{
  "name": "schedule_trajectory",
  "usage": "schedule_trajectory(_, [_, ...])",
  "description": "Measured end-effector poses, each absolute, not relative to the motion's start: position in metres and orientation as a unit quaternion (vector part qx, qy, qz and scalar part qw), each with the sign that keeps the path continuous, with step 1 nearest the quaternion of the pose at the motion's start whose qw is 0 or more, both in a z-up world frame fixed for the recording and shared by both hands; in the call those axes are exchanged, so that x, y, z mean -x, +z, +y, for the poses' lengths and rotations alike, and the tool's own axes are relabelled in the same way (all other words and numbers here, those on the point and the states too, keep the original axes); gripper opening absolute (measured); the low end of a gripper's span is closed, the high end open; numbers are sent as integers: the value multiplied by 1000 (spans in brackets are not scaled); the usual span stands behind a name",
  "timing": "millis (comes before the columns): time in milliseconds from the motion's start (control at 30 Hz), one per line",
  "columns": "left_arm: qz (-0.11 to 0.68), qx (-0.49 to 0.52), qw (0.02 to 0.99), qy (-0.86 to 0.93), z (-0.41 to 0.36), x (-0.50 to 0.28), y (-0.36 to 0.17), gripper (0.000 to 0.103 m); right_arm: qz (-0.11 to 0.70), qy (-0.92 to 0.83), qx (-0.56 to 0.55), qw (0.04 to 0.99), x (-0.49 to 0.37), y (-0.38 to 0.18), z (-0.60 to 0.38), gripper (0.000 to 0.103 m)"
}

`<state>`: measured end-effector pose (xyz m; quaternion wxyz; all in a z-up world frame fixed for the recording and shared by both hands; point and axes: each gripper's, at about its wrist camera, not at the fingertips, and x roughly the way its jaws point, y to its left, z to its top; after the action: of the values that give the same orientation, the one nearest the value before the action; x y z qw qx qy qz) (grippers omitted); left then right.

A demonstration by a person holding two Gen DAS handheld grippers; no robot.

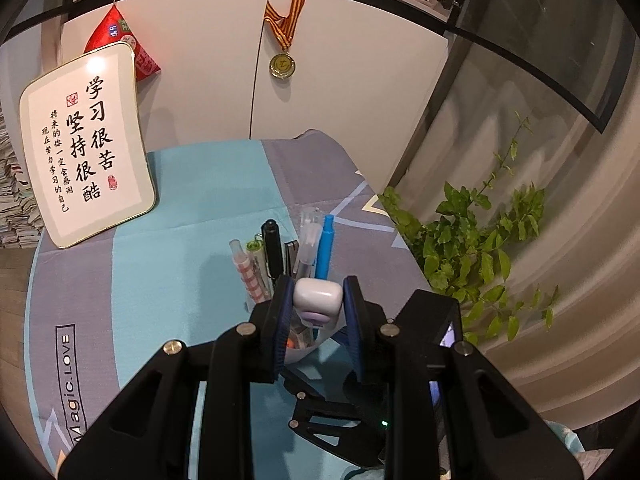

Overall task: Organize stationery
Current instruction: 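Open the left gripper to release the correction tape in the cup, then withdraw the left gripper away from the cup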

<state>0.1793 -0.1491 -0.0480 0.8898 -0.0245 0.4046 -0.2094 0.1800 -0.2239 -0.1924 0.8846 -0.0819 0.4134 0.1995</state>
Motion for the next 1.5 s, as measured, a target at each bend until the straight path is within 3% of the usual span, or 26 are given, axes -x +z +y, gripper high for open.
schedule_trajectory(733, [439,16,877,-193,-149,-195,-62,26,413,200,82,885,-180,-192,-224,63])
schedule_trajectory(933, [423,26,885,-194,-144,-189,-53,24,414,204,85,883,-180,-193,-221,68])
schedule_trajectory(1333, [405,45,894,-183,-111,-173,-45,24,414,210,67,883,-186,-192,-228,68])
schedule_trajectory(1500, [394,57,903,-162,-79,-158,-49,31,408,208,39,888,-188,-189,-237,68])
